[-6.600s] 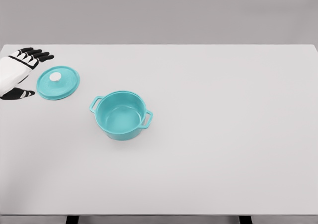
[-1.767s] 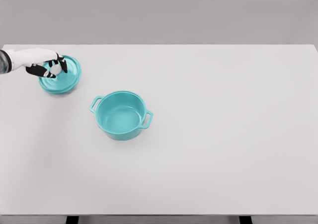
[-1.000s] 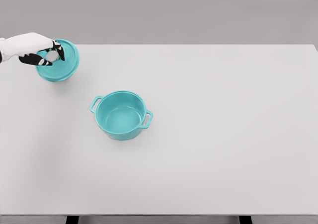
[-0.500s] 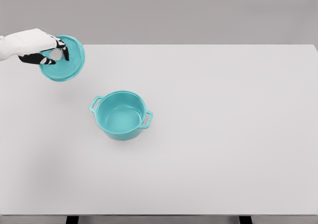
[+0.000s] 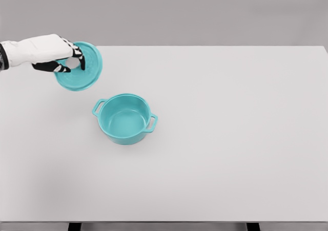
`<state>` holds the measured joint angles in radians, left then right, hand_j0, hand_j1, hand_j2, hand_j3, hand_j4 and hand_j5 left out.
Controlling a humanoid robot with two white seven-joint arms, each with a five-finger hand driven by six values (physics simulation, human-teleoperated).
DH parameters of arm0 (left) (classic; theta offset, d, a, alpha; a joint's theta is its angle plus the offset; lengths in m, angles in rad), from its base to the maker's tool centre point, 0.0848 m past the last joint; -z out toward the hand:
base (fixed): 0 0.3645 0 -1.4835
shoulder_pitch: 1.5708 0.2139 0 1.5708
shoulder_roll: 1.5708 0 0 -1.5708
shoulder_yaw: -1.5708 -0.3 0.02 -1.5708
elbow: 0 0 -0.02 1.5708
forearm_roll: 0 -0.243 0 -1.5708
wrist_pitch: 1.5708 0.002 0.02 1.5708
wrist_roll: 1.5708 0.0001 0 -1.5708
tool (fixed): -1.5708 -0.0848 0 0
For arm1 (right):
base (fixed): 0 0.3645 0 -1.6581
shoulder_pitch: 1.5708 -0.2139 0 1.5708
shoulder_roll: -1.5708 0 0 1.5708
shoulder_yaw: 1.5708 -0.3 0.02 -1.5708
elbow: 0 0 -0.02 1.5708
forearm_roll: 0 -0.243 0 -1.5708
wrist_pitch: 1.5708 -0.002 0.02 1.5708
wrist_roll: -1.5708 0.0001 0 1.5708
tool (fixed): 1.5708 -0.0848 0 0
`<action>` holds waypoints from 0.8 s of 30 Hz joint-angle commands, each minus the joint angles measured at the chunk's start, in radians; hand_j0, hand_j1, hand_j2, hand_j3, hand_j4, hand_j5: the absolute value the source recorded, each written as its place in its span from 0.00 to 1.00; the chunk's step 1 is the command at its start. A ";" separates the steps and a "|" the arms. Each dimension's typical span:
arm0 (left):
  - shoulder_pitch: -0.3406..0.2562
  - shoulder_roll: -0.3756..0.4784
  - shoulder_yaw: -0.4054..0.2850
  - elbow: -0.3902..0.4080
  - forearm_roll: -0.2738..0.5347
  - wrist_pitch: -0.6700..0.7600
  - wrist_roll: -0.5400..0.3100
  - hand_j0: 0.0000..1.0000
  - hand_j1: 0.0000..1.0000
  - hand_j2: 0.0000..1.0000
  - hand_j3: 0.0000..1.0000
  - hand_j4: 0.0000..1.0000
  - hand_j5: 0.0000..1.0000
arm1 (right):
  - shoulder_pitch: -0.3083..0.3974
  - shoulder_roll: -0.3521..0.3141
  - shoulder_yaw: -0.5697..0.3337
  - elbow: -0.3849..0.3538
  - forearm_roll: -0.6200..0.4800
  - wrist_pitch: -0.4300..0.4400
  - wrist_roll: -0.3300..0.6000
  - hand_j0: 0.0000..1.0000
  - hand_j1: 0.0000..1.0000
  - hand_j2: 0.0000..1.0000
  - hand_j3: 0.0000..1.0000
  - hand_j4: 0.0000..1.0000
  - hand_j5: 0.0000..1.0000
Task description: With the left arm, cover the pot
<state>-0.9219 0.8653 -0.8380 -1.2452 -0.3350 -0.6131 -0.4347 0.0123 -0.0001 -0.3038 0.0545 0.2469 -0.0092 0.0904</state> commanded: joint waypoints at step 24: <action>0.000 0.003 -0.127 -0.155 0.030 0.002 0.082 0.50 0.50 0.50 0.50 0.50 0.50 | 0.000 0.000 0.000 0.001 0.000 0.000 0.000 1.00 1.00 1.00 1.00 1.00 1.00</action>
<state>-0.9204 0.8679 -0.9577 -1.3919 -0.3145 -0.6129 -0.3555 0.0123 -0.0001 -0.3038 0.0546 0.2469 -0.0092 0.0903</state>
